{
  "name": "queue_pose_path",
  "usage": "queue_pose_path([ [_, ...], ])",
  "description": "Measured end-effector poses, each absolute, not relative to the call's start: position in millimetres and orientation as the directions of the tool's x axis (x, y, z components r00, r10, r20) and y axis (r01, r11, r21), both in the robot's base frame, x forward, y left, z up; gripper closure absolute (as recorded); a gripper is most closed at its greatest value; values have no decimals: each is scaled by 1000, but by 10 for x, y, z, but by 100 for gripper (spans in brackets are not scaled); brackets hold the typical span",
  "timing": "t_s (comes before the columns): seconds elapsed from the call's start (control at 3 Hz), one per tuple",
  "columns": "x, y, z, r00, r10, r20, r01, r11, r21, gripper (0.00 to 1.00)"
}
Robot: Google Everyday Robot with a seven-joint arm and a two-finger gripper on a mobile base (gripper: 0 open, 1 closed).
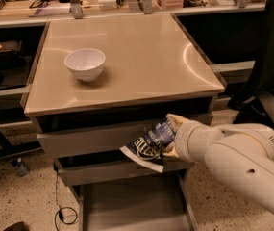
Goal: Pick blue chip bag from bottom drawer and place on counter
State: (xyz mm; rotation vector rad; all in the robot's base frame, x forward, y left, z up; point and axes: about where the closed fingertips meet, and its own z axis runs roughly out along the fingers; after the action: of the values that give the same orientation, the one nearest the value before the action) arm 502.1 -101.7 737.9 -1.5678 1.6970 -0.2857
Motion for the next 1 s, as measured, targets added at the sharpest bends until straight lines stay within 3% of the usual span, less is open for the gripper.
queue_pose_path([
  [1.0, 5545, -996, 8630, 89, -945, -313, -644, 185, -743, 100],
])
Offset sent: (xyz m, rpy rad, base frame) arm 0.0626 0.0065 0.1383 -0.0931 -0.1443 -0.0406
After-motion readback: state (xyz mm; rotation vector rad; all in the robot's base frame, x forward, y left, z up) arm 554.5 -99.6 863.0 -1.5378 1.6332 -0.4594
